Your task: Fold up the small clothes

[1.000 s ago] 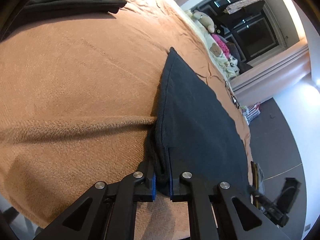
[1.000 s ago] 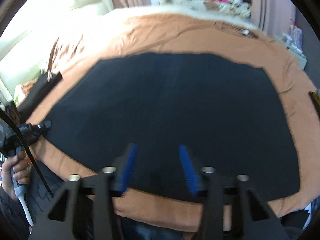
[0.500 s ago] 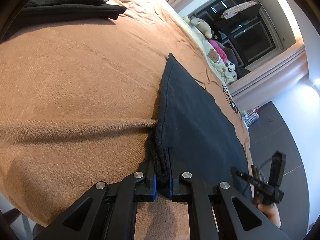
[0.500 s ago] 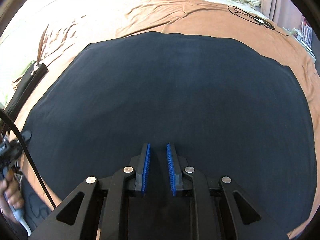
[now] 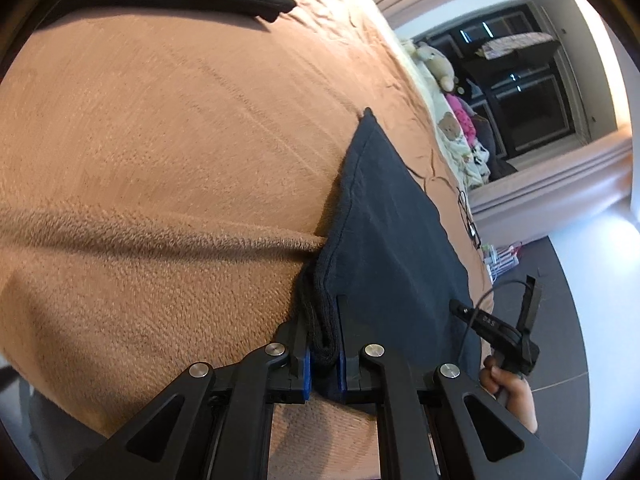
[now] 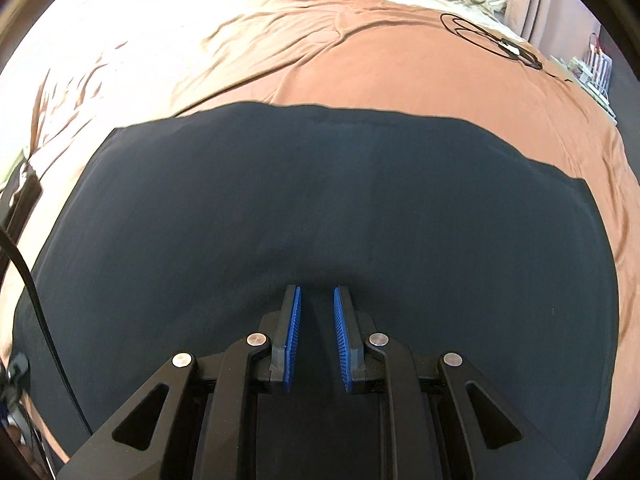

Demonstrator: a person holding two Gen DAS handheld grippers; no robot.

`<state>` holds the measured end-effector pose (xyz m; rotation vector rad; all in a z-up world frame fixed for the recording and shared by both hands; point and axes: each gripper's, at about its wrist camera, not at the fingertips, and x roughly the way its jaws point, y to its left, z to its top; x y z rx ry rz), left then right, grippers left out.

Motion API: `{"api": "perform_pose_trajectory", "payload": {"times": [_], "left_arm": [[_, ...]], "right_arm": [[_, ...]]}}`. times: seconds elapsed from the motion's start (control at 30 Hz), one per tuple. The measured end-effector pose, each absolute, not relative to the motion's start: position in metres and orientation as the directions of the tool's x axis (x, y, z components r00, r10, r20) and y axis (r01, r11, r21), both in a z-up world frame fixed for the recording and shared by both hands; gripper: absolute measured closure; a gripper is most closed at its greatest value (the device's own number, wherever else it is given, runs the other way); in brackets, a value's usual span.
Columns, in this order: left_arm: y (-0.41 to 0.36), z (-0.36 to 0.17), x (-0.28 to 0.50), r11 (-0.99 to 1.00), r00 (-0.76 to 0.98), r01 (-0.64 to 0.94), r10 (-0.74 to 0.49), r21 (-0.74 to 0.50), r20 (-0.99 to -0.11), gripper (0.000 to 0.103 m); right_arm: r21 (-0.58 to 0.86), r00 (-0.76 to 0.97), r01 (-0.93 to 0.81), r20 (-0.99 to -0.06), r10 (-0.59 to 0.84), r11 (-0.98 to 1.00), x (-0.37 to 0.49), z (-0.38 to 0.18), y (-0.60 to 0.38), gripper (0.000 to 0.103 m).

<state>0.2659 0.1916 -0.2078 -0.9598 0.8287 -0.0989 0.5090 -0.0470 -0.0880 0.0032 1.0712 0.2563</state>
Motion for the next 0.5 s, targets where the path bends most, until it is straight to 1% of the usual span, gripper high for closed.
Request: {"api": "perform_pose_trajectory", "payload": {"times": [0.1, 0.5], "left_arm": [[0.197, -0.212, 0.261, 0.531, 0.710, -0.296, -0.434, -0.794, -0.554, 0.094], [0.193, -0.211, 0.266, 0.524, 0.701, -0.336, -0.415, -0.782, -0.580, 0.094]], "right_arm": [[0.134, 0.444, -0.195, -0.871, 0.209, 0.972, 0.524, -0.092, -0.046, 0.089], [0.101, 0.450, -0.181, -0.876, 0.174, 0.978, 0.579, -0.104, -0.037, 0.089]]}}
